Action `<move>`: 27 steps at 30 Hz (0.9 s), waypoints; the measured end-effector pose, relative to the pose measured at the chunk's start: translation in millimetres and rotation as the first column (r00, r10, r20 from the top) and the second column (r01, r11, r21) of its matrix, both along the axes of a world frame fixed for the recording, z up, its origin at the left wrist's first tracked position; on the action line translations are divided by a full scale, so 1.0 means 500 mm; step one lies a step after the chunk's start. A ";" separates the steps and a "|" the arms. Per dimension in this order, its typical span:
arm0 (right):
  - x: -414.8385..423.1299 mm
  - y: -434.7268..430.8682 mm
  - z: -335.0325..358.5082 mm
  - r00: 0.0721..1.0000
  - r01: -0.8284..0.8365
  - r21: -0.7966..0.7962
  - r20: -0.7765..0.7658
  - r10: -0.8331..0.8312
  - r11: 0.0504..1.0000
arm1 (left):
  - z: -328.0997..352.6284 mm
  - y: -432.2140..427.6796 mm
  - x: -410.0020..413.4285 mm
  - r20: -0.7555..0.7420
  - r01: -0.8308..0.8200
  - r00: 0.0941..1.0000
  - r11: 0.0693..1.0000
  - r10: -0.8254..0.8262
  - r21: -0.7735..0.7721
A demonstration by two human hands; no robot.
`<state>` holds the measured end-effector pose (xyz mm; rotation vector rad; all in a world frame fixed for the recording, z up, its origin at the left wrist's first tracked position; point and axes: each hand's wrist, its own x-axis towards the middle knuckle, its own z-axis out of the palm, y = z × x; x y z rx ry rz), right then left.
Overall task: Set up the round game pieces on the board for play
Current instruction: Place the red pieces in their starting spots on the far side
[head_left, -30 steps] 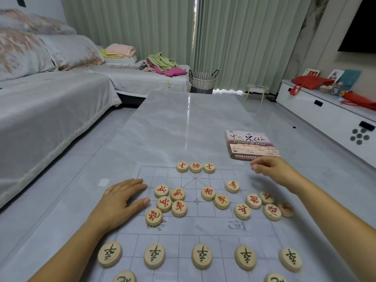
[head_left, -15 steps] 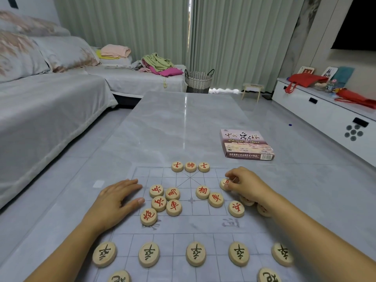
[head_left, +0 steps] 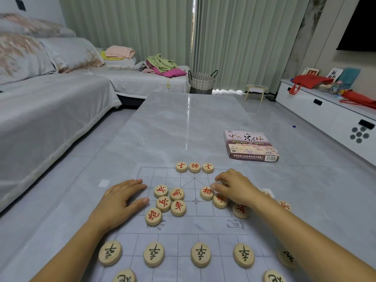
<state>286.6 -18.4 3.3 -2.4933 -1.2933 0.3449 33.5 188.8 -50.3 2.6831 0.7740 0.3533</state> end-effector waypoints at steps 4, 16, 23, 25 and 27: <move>-0.031 0.018 -0.007 0.994 -0.062 -0.040 0.085 0.065 0.997 | 0.003 -0.001 0.001 0.001 -0.003 1.000 1.000 0.003 -0.002; 0.105 -0.013 0.027 0.961 0.259 0.221 -0.157 -0.228 0.940 | 0.007 -0.006 -0.003 -0.047 0.001 0.999 1.000 -0.002 -0.021; 0.115 0.043 -0.007 0.963 0.224 0.169 -0.190 -0.191 0.960 | 0.006 0.000 -0.002 -0.016 0.005 1.000 0.999 -0.006 -0.041; 0.118 0.054 -0.020 0.960 0.227 0.163 -0.204 -0.192 0.960 | 0.006 0.000 -0.001 -0.016 0.010 1.000 0.999 -0.011 -0.042; 0.119 0.058 -0.026 0.952 0.241 0.176 -0.232 -0.198 0.954 | 0.006 -0.001 -0.001 -0.021 0.012 1.000 0.999 -0.013 -0.047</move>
